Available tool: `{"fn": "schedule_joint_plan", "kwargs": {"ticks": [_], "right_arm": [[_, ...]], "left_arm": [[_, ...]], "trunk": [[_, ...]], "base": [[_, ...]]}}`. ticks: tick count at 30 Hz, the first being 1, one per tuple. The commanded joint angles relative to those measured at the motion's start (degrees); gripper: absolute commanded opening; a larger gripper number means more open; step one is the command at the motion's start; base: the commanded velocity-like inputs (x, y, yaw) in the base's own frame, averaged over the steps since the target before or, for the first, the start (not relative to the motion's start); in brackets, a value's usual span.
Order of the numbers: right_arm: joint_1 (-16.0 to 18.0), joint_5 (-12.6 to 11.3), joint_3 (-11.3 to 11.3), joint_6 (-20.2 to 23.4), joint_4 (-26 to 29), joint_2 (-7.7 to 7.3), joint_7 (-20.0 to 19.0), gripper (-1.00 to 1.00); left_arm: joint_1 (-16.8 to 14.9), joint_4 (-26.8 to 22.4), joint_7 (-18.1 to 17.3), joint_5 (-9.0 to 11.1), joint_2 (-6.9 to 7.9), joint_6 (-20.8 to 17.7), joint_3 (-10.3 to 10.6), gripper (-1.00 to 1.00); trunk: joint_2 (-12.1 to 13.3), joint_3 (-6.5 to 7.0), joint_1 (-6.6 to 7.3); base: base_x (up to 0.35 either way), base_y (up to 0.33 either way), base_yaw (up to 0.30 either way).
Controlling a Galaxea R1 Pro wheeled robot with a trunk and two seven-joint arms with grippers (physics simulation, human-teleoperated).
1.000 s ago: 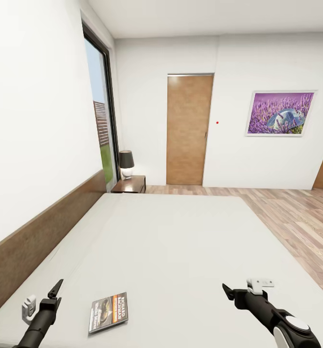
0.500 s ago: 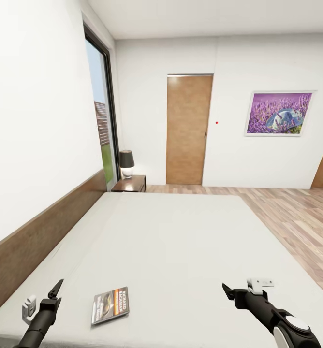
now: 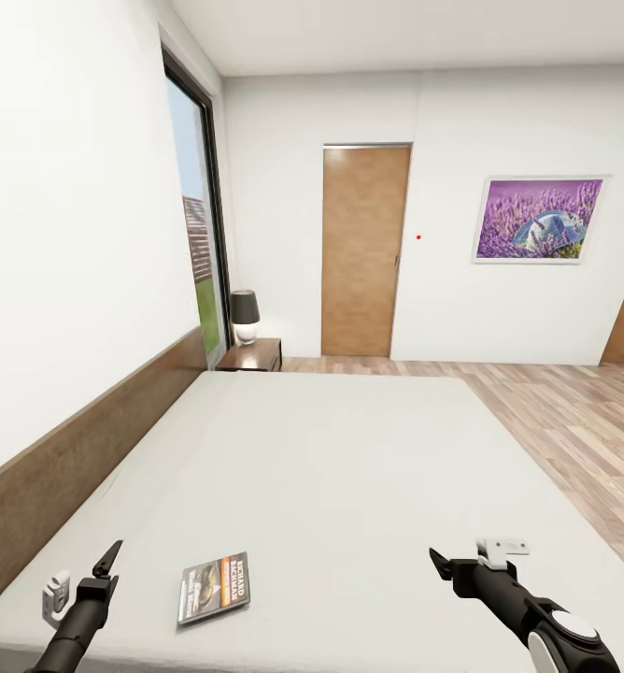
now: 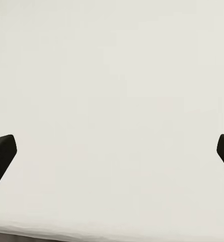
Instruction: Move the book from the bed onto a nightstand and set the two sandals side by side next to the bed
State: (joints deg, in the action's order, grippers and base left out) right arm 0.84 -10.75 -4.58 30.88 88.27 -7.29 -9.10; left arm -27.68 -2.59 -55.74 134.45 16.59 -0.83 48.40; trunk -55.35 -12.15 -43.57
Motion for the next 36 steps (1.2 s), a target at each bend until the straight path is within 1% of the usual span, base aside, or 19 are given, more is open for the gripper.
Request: {"fn": "schedule_joint_plan", "kwargs": {"ticks": [1,36], "right_arm": [[0.04,-0.15,-0.08,0.33,0.06,0.0,-0.22,1.0],[0.04,-0.24,-0.07,0.33,0.06,0.13,-0.5,1.0]], "left_arm": [[-0.02,-0.05,-0.12,0.55,0.03,-0.08,0.47,1.0],[-0.09,-0.12,-0.43,0.55,-0.04,0.0,0.66,1.0]], "trunk": [[-0.06,-0.08,-0.01],[-0.06,-0.08,-0.01]], "base": [[-0.003,0.0,0.0],[0.0,0.0,0.0]]}}
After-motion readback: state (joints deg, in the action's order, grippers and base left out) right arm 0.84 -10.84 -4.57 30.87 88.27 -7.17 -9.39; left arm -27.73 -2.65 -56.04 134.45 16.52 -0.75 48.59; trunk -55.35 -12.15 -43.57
